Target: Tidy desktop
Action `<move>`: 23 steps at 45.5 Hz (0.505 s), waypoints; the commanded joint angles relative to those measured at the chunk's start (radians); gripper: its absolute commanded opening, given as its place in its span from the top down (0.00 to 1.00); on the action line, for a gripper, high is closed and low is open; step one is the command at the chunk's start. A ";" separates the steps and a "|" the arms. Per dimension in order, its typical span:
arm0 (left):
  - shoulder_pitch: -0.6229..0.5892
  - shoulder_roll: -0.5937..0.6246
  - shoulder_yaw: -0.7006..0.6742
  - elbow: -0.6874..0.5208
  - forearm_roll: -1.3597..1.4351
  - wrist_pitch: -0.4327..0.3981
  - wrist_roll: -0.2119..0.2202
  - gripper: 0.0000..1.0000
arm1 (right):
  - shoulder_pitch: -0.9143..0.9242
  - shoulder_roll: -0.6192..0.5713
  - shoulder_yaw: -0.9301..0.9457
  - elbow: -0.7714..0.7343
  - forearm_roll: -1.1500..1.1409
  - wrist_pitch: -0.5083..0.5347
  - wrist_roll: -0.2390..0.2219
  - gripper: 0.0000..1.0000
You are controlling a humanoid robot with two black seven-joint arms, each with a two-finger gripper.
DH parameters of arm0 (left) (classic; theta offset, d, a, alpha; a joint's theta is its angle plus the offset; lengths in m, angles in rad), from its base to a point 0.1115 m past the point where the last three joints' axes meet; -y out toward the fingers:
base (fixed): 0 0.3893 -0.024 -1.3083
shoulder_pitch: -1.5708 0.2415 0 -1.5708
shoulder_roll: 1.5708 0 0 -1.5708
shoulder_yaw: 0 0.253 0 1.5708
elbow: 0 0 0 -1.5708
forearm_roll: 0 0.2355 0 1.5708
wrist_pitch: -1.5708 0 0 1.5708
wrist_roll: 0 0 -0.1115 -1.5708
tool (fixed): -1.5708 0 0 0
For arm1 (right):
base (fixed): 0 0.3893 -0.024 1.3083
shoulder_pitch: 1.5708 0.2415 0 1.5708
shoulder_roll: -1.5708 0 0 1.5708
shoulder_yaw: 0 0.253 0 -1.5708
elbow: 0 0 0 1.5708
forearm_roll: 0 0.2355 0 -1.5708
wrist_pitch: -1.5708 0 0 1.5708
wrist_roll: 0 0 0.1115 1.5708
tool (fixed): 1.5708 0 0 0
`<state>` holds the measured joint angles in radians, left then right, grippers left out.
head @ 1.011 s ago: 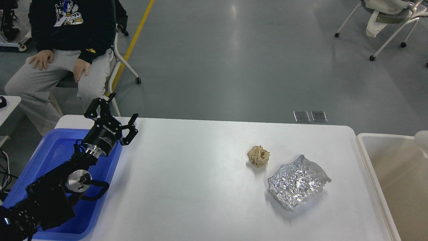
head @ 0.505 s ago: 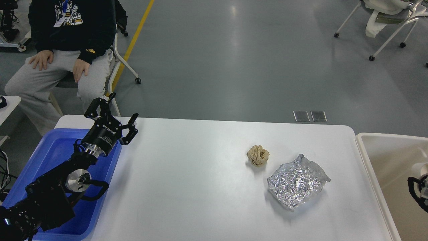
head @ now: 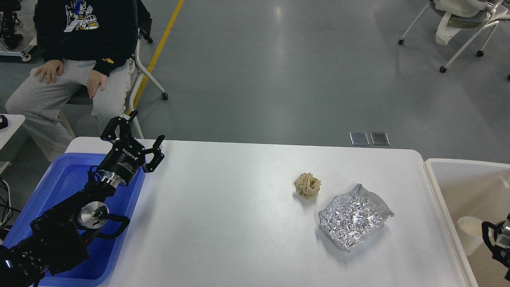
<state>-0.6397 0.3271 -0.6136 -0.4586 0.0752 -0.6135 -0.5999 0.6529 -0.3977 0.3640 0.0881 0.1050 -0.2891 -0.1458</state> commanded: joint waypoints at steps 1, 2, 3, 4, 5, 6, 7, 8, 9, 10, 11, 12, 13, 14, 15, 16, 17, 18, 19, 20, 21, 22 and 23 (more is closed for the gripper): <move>0.000 0.001 0.000 0.000 0.000 0.000 0.000 0.00 | 0.037 0.026 -0.002 0.019 -0.010 0.001 0.000 0.00; 0.000 0.000 0.000 0.000 0.000 0.000 0.000 0.00 | 0.047 0.026 -0.002 0.022 -0.010 0.001 0.000 0.00; 0.000 0.001 0.000 0.000 0.000 0.000 0.000 0.00 | 0.053 0.026 -0.002 0.027 -0.010 0.001 0.000 0.00; 0.000 0.000 0.000 0.000 0.000 0.000 0.000 0.00 | 0.059 0.026 -0.002 0.032 -0.010 0.001 0.002 0.00; 0.000 0.000 0.000 0.000 0.000 0.000 0.000 0.00 | 0.063 0.026 -0.002 0.036 -0.010 0.001 0.002 0.00; 0.000 0.000 0.000 0.000 0.000 0.000 0.000 0.00 | 0.071 0.025 -0.002 0.041 -0.010 0.001 0.000 0.00; 0.000 0.000 0.001 0.000 0.000 0.000 -0.001 0.00 | 0.080 0.023 0.001 0.050 -0.010 0.001 0.000 0.00; 0.000 0.000 0.002 0.000 0.000 0.000 -0.001 0.00 | 0.091 0.022 0.003 0.059 -0.008 0.001 0.000 0.00; 0.000 0.000 0.002 0.000 0.000 0.000 -0.001 0.00 | 0.102 0.020 0.004 0.071 -0.008 0.001 0.000 0.00; 0.000 0.000 0.002 0.000 0.000 0.000 -0.001 0.00 | 0.112 0.022 0.006 0.085 -0.008 0.001 0.002 0.00; 0.000 0.000 0.002 0.000 0.000 0.000 -0.001 0.00 | 0.120 0.020 0.007 0.099 -0.008 0.001 0.000 0.00; 0.000 0.000 0.002 0.000 0.000 0.000 -0.001 0.00 | 0.128 0.019 0.010 0.116 -0.008 0.001 0.000 0.00; 0.000 0.000 0.000 0.000 0.000 0.000 -0.001 0.00 | 0.136 0.014 0.018 0.136 -0.007 0.001 0.000 0.00; 0.000 0.000 0.000 0.000 0.000 0.000 -0.003 0.00 | 0.145 0.008 0.021 0.157 -0.004 0.001 0.000 0.00; 0.000 0.000 0.000 0.000 0.000 0.000 -0.003 0.00 | 0.154 -0.001 0.026 0.180 0.001 0.002 0.000 0.00; 0.000 0.000 0.001 0.000 0.000 0.000 -0.003 0.00 | 0.162 -0.015 0.035 0.211 0.004 0.002 0.000 0.00; 0.000 0.000 0.002 0.000 0.000 0.000 -0.003 0.00 | 0.171 -0.032 0.048 0.244 0.007 0.002 0.000 0.00; 0.000 0.000 0.000 0.000 0.000 0.000 -0.003 0.00 | 0.177 -0.047 0.065 0.283 0.007 0.004 -0.001 0.00; 0.000 0.000 0.000 0.000 0.000 0.000 -0.003 0.00 | 0.182 -0.064 0.085 0.324 0.008 0.005 0.000 0.00; 0.000 0.000 0.000 0.000 0.000 0.000 -0.003 0.00 | 0.183 -0.079 0.110 0.370 0.009 0.010 -0.001 0.00; 0.000 0.000 0.000 0.000 0.000 0.000 -0.003 0.00 | 0.183 -0.095 0.137 0.419 0.009 0.018 0.000 0.00; 0.000 0.000 0.001 0.000 -0.002 0.000 -0.003 0.00 | 0.183 -0.110 0.166 0.468 0.009 0.027 -0.001 0.00; 0.000 0.000 0.002 0.000 0.000 0.000 -0.004 0.00 | 0.183 -0.125 0.197 0.511 0.007 0.034 -0.001 0.00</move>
<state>-0.6397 0.3269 -0.6128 -0.4586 0.0752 -0.6135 -0.6022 0.7848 -0.4208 0.4157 0.2863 0.1051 -0.2846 -0.1454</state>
